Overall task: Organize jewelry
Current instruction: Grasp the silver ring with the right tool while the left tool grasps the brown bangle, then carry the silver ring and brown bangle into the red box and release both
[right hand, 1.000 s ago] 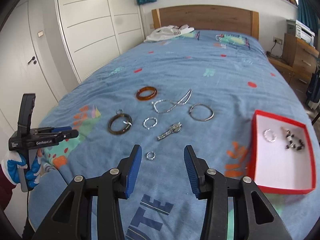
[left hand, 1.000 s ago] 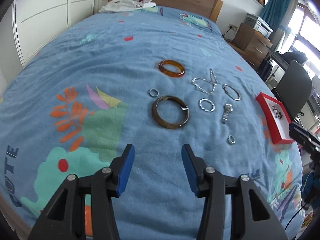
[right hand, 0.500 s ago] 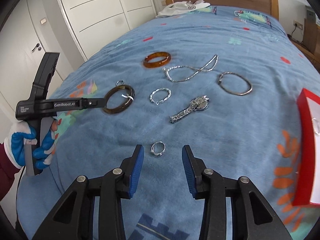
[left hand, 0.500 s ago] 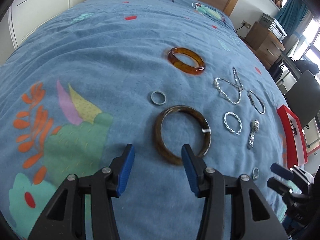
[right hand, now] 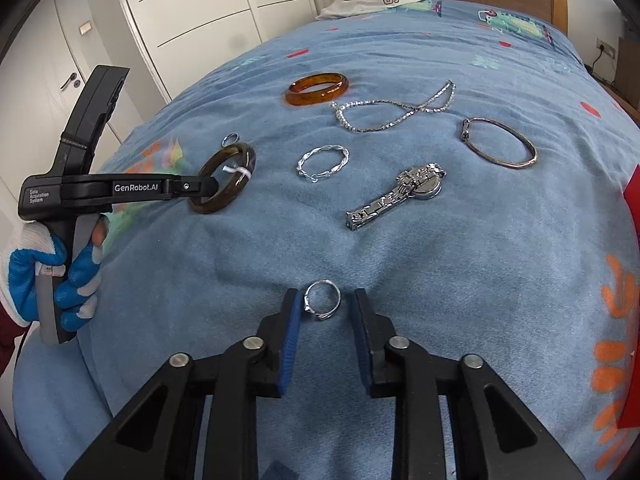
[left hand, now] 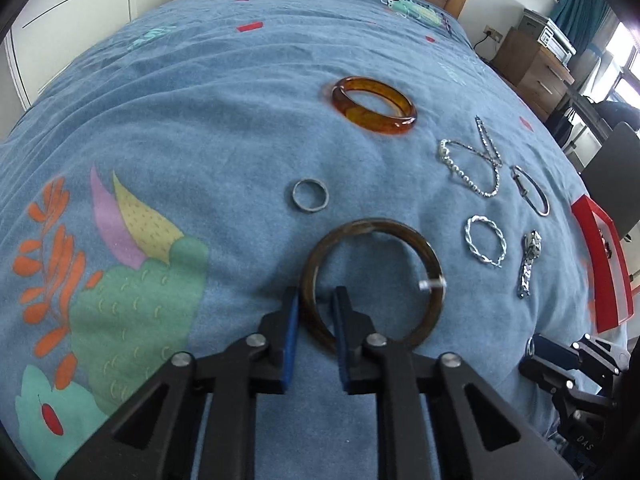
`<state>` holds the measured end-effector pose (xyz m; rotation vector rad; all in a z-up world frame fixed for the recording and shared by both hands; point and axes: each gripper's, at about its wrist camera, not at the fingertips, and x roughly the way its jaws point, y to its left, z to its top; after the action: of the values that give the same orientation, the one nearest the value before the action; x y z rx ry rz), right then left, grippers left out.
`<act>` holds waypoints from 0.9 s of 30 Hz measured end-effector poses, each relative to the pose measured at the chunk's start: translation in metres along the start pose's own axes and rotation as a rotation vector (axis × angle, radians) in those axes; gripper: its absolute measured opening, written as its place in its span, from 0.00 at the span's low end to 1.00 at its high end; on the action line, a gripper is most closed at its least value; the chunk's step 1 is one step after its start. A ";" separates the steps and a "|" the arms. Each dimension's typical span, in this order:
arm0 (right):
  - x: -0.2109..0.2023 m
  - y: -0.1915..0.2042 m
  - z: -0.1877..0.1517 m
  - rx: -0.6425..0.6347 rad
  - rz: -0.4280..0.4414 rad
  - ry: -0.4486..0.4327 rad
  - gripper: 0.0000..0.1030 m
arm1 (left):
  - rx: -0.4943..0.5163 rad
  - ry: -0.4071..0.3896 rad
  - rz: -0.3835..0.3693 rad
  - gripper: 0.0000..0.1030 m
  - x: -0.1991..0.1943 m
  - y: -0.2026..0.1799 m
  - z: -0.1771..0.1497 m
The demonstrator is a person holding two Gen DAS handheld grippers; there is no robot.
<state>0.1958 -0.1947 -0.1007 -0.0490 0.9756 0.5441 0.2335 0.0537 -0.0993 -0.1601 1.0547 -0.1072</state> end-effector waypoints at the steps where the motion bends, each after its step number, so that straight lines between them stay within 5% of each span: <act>1: 0.000 0.000 0.000 0.000 -0.001 0.000 0.20 | 0.000 -0.001 0.000 0.10 0.000 -0.001 -0.001; 13: -0.013 0.007 -0.002 -0.015 0.006 -0.028 0.19 | -0.020 0.000 0.004 0.08 -0.022 -0.003 -0.018; 27: -0.095 0.001 -0.016 0.022 -0.025 -0.134 0.19 | -0.011 -0.059 -0.025 0.08 -0.087 -0.033 -0.035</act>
<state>0.1410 -0.2376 -0.0337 -0.0047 0.8488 0.5070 0.1605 0.0327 -0.0361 -0.1852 0.9951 -0.1188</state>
